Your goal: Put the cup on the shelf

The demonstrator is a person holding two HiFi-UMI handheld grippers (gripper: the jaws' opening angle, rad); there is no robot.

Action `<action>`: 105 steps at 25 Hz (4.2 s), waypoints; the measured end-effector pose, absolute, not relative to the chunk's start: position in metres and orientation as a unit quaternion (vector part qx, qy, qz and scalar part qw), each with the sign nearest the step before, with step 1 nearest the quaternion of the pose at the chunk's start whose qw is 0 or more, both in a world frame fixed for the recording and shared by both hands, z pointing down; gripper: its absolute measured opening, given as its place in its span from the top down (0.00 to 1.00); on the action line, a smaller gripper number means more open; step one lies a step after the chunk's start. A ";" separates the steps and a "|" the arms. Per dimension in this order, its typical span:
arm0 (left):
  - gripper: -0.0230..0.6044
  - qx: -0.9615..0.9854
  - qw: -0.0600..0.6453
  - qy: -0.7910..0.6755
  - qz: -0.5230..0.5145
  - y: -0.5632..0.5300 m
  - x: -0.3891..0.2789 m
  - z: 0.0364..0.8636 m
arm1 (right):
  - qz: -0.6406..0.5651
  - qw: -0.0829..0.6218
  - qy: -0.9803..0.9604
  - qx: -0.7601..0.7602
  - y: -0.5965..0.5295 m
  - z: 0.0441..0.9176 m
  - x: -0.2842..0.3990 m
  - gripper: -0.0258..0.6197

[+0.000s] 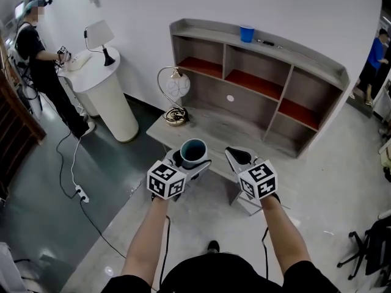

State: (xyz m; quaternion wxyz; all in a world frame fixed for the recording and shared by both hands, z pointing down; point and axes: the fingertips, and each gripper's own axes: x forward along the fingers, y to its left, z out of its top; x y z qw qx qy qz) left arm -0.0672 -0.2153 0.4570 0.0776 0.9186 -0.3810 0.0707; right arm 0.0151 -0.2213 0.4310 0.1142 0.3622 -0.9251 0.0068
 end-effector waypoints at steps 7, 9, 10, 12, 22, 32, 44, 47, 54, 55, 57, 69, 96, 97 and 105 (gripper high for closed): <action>0.38 0.914 0.086 -0.390 0.072 -0.245 -0.065 0.462 | 0.019 0.112 -0.927 0.357 -0.257 0.439 0.019 0.94; 0.38 0.913 0.090 -0.392 0.075 -0.251 -0.067 0.468 | 0.024 0.113 -0.928 0.353 -0.263 0.444 0.016 0.94; 0.38 0.912 0.092 -0.393 0.076 -0.255 -0.069 0.470 | 0.026 0.114 -0.929 0.351 -0.266 0.447 0.014 0.94; 0.38 0.911 0.095 -0.394 0.075 -0.263 -0.071 0.473 | 0.028 0.117 -0.929 0.350 -0.274 0.450 0.012 0.94; 0.38 0.920 0.092 -0.374 0.070 -0.343 -0.085 0.475 | 0.025 0.119 -0.920 0.373 -0.348 0.450 0.001 0.94; 0.38 0.934 0.087 -0.339 0.076 -0.448 -0.119 0.465 | 0.030 0.119 -0.905 0.407 -0.441 0.441 -0.034 0.94; 0.38 0.949 0.084 -0.295 0.077 -0.527 -0.136 0.462 | 0.039 0.122 -0.885 0.447 -0.509 0.441 -0.058 0.94; 0.38 0.950 0.086 -0.292 0.073 -0.535 -0.135 0.462 | 0.039 0.129 -0.884 0.448 -0.516 0.443 -0.059 0.94; 0.38 0.947 0.086 -0.301 0.069 -0.547 -0.126 0.460 | 0.033 0.126 -0.890 0.438 -0.529 0.437 -0.052 0.94; 0.38 0.946 0.085 -0.304 0.068 -0.548 -0.124 0.459 | 0.032 0.127 -0.891 0.434 -0.530 0.437 -0.051 0.94; 0.38 0.944 0.083 -0.311 0.068 -0.548 -0.122 0.457 | 0.029 0.129 -0.895 0.426 -0.531 0.436 -0.049 0.94; 0.38 0.938 0.078 -0.330 0.068 -0.547 -0.111 0.449 | 0.021 0.122 -0.905 0.406 -0.531 0.429 -0.038 0.94; 0.38 0.913 0.046 -0.399 0.075 -0.598 -0.084 0.371 | -0.053 0.116 -0.932 0.340 -0.541 0.371 -0.017 0.94; 0.38 0.910 0.046 -0.405 0.072 -0.603 -0.084 0.367 | -0.056 0.113 -0.932 0.340 -0.544 0.367 -0.018 0.94; 0.38 0.892 0.052 -0.444 0.060 -0.649 -0.077 0.349 | -0.054 0.087 -0.930 0.353 -0.569 0.349 -0.024 0.94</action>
